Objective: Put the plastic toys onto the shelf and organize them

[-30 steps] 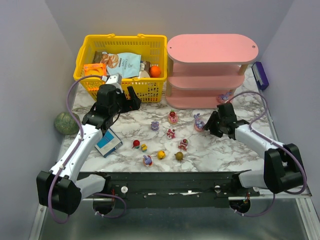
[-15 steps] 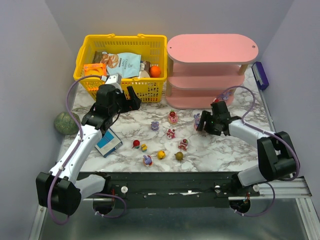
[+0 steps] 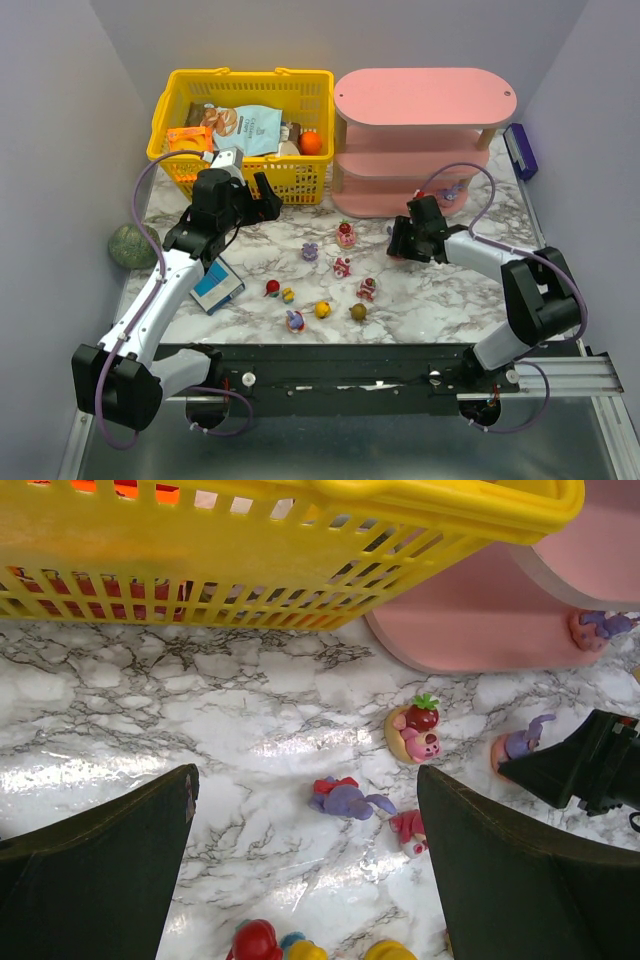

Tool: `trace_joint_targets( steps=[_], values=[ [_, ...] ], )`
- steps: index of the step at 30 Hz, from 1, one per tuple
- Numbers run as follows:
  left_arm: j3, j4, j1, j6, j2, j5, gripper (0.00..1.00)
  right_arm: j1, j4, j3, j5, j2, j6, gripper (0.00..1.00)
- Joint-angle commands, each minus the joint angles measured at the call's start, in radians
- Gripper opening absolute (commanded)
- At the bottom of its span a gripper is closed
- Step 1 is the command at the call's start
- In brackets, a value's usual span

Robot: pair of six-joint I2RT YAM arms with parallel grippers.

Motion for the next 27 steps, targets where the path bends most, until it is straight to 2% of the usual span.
trace_joint_targets(
  steps=[1, 5, 6, 9, 12, 19, 27],
  values=[
    [-0.003, -0.006, -0.004, 0.015, -0.018, 0.014, 0.99, 0.027, -0.038, 0.004, 0.072, 0.043, -0.002, 0.64],
    [-0.006, -0.008, -0.004, 0.016, -0.02, 0.012, 0.99, 0.036, -0.055, 0.006, 0.106, 0.054, 0.022, 0.5],
    [-0.009, -0.006, -0.004, 0.016, -0.018, 0.011, 0.99, 0.036, -0.055, 0.006, 0.109, 0.056, 0.029, 0.43],
    [-0.01, -0.008, -0.004, 0.016, -0.023, 0.012, 0.99, 0.036, -0.052, 0.007, 0.13, 0.056, 0.064, 0.34],
    [-0.012, -0.009, -0.004, 0.018, -0.026, 0.014, 0.99, 0.037, -0.034, 0.004, 0.149, 0.047, 0.088, 0.29],
    [-0.018, -0.006, -0.004, 0.012, -0.03, 0.029, 0.99, 0.037, 0.019, -0.017, 0.213, -0.016, 0.11, 0.25],
    [-0.017, -0.006, -0.004, 0.006, -0.029, 0.045, 0.99, 0.036, 0.003, 0.032, 0.296, -0.041, 0.13, 0.21]
  ],
)
